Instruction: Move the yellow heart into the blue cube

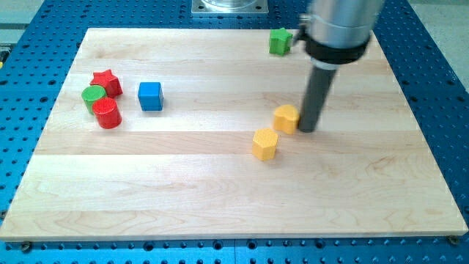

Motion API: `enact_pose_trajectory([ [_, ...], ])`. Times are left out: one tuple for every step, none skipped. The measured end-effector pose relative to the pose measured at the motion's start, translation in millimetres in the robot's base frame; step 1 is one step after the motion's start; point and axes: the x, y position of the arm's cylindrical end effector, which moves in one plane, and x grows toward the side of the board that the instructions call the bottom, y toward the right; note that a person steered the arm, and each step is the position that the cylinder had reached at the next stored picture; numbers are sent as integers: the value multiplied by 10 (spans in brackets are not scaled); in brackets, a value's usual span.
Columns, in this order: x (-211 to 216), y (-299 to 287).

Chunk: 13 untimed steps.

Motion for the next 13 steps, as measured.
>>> enact_pose_trajectory([
  [0, -815],
  [0, -1120],
  [-2, -1030],
  [-67, -913],
  [-68, -1334],
  [-68, -1963],
  [-44, -1862],
  [-44, -1372],
  [-108, -990],
  [-270, -1029],
  [-318, -1354],
  [-317, -1808],
  [-317, -2101],
])
